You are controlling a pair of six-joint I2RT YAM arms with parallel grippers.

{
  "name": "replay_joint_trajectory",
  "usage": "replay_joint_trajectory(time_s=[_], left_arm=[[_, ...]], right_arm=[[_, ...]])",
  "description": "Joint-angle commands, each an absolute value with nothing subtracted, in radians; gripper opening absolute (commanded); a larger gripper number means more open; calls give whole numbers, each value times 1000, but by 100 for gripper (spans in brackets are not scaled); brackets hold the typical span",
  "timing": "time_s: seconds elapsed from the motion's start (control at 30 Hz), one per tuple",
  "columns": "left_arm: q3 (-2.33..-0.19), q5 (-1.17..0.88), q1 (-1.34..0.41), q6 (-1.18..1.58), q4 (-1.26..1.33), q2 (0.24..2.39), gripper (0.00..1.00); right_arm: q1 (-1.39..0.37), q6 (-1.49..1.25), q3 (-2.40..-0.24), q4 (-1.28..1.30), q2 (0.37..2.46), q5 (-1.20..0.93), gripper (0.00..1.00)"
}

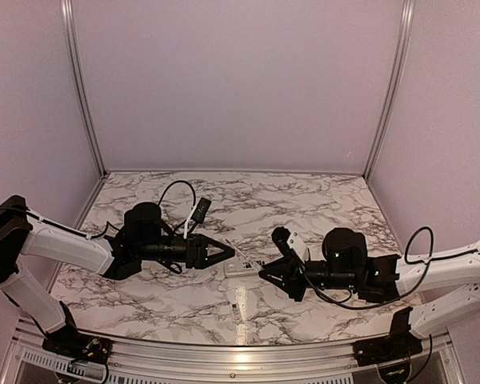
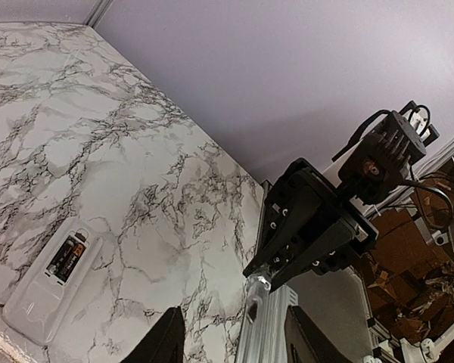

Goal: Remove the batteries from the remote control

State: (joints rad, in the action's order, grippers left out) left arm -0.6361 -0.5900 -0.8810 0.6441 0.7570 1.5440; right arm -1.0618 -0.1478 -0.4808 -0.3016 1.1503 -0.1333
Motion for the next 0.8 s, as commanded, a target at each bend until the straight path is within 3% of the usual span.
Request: replay_joint_trajectory(time_s=[0.0, 0.4, 0.53, 0.57, 0.7, 0.77], left_arm=[[-678, -633, -882, 666, 766, 1576, 47], [-715, -661, -884, 676, 731, 1624, 27], [-725, -664, -882, 684, 731, 1639, 2], [-724, -664, -882, 686, 732, 1641, 0], [-718, -664, -883, 697, 753, 1638, 0], [-711, -660, -882, 700, 765, 1631, 0]], right_arm=[[-1104, -108, -555, -274, 1189, -120, 0], [-1105, -89, -606, -247, 1254, -92, 0], [-1105, -88, -607, -246, 1257, -88, 0], [-1105, -88, -606, -248, 1258, -84, 0], [-1105, -109, -601, -257, 1262, -45, 0], [-1105, -149, -599, -268, 1265, 9, 23]])
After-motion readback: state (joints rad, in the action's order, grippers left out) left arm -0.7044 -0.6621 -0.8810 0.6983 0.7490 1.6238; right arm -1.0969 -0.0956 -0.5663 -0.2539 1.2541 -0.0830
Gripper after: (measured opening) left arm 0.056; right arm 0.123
